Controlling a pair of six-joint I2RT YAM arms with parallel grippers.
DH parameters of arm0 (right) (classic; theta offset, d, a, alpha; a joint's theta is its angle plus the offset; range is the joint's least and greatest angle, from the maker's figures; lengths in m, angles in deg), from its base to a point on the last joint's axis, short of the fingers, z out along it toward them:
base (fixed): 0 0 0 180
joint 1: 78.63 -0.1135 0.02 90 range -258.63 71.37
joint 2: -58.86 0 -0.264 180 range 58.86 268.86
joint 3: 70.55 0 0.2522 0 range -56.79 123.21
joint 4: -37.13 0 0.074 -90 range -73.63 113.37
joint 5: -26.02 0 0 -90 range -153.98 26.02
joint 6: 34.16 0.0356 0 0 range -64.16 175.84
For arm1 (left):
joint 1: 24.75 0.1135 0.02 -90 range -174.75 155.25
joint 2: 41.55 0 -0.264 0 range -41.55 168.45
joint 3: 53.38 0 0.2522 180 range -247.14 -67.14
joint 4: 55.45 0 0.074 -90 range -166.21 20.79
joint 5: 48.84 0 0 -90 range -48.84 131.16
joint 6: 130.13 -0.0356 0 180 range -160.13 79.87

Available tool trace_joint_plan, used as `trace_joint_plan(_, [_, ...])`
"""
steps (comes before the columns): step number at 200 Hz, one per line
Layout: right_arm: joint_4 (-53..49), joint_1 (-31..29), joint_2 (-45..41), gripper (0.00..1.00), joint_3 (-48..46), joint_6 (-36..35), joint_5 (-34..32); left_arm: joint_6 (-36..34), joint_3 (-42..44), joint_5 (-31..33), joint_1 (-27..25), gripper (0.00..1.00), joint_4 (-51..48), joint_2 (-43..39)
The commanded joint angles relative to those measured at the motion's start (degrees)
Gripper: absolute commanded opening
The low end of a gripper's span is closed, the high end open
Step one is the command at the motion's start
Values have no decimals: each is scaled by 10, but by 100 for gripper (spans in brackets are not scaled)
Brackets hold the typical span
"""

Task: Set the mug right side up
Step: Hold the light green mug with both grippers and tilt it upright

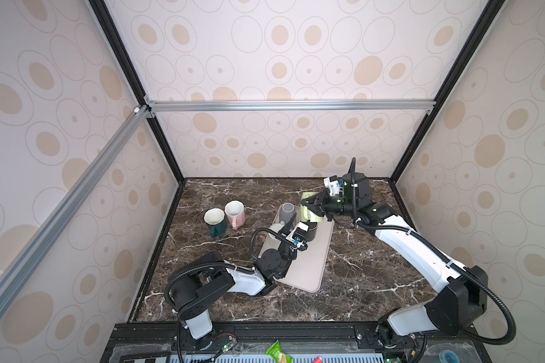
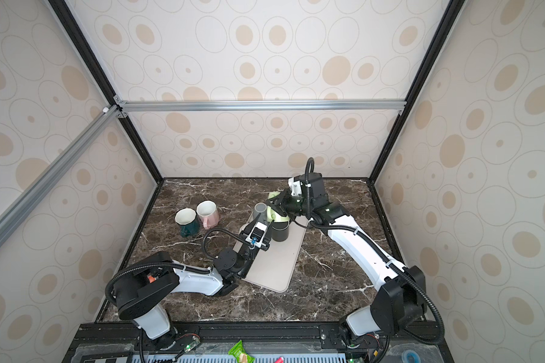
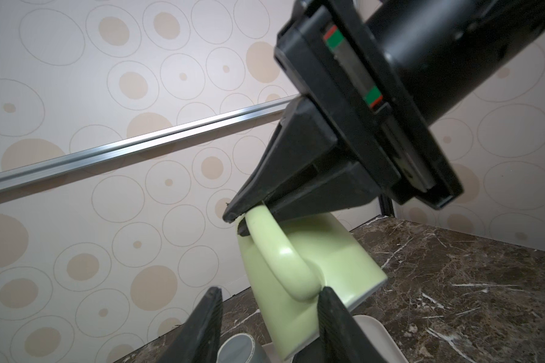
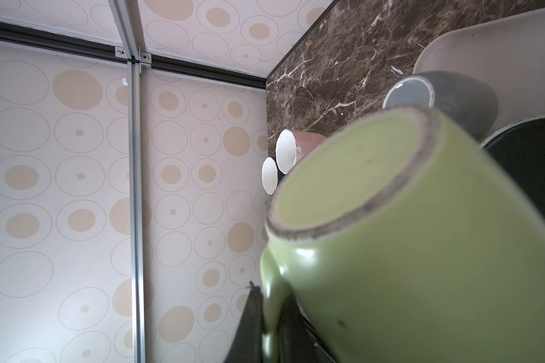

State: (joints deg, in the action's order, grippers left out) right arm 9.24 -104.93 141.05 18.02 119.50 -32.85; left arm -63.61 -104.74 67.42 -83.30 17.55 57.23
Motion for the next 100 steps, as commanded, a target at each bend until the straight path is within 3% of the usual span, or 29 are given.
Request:
trace_joint_plan(1, [5,3,-36,0,18,-8,-1,-44,-16,19,-12,50,67,-2])
trace_joint_plan(38, [-17,4,-32,0,43,-22,-2,-33,27,0,-26,54,69,-23])
trace_joint_plan(100, [-20,4,-38,0,46,-18,-3,-44,28,7,-32,54,64,3])
